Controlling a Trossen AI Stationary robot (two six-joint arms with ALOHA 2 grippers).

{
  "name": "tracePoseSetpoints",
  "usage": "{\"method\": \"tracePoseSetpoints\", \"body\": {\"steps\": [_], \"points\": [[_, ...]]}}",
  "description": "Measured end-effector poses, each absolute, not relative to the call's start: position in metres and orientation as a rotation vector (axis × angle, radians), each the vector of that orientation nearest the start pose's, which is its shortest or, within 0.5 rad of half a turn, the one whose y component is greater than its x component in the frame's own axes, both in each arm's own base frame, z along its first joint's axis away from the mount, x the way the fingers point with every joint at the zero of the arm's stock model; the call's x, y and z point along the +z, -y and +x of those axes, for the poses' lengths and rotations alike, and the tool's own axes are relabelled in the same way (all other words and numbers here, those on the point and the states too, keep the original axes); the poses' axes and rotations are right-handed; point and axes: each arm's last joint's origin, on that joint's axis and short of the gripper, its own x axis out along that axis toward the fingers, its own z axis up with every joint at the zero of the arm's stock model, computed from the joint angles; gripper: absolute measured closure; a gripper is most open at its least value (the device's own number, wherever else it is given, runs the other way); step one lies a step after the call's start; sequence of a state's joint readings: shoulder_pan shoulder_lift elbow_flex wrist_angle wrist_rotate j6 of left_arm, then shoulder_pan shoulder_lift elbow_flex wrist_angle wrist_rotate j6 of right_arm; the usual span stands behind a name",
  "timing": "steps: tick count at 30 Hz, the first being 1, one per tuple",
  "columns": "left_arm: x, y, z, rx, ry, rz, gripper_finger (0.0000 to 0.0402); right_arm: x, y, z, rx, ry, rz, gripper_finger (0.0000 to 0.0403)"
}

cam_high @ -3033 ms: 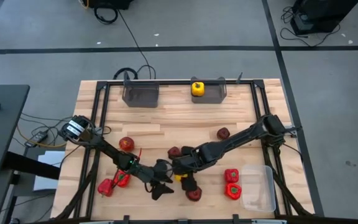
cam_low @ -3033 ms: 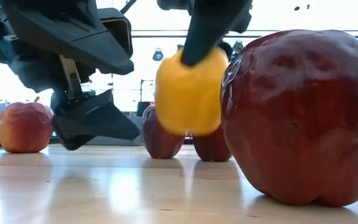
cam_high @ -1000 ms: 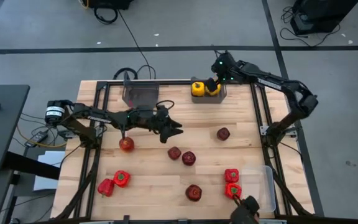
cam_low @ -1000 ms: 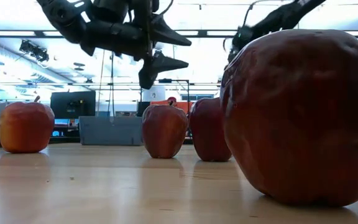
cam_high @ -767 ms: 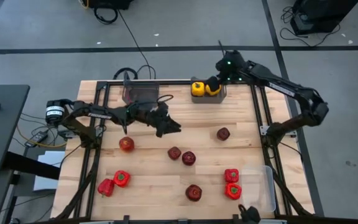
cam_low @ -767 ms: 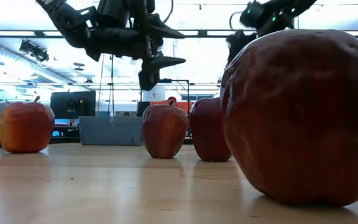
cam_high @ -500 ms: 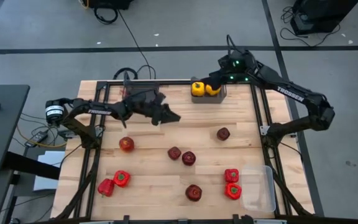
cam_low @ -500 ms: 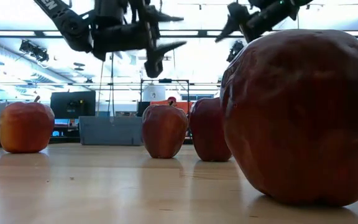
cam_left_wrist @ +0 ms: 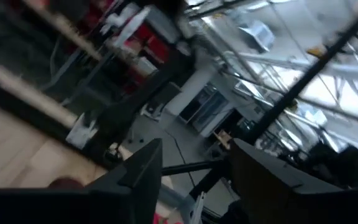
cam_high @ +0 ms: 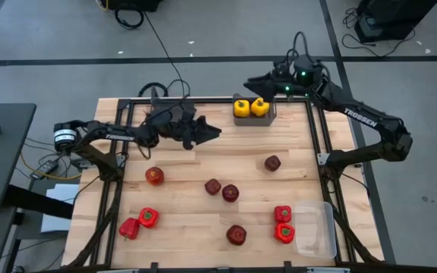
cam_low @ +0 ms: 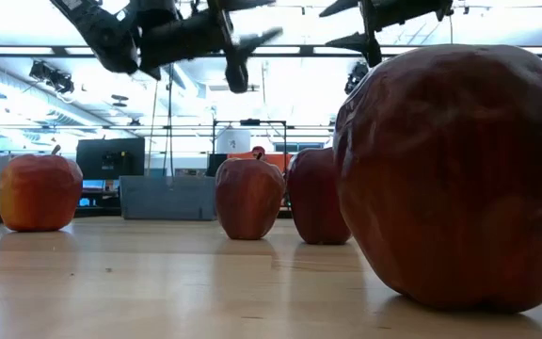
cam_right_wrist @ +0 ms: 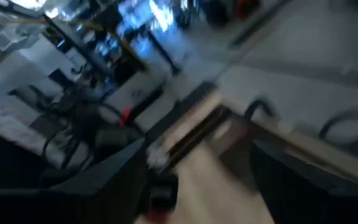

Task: Sort produce into baskets
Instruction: Put the red apple into the transparent bin

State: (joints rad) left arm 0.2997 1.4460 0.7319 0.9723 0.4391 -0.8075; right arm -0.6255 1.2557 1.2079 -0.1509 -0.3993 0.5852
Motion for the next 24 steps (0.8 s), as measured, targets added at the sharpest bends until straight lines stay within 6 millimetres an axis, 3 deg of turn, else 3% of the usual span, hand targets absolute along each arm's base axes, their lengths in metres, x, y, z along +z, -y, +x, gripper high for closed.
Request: {"method": "tracePoseSetpoints", "body": {"steps": [4,7,16,20,24], "points": [[0.285,-0.075,0.282,-0.207,0.150,-0.646,0.0256,0.363,0.141,0.231,-0.125,-0.353,0.802,0.0168],[0.299,-0.070,0.270,-0.234,0.158,-0.604,0.0279,0.348,0.129,0.225,-0.136,-0.529,0.854,0.0179],[0.312,-0.057,0.236,-0.064,0.017,-0.526,0.0317,0.317,0.084,0.212,-0.333,-1.036,0.557,0.0180],[0.305,-0.051,0.232,-0.034,-0.077,-0.542,0.0320,0.312,0.068,0.212,-0.348,-1.122,0.582,0.0172],[0.312,-0.041,0.226,-0.054,-0.049,-0.529,0.0318,0.301,0.047,0.210,-0.333,-1.237,0.608,0.0145]]}}
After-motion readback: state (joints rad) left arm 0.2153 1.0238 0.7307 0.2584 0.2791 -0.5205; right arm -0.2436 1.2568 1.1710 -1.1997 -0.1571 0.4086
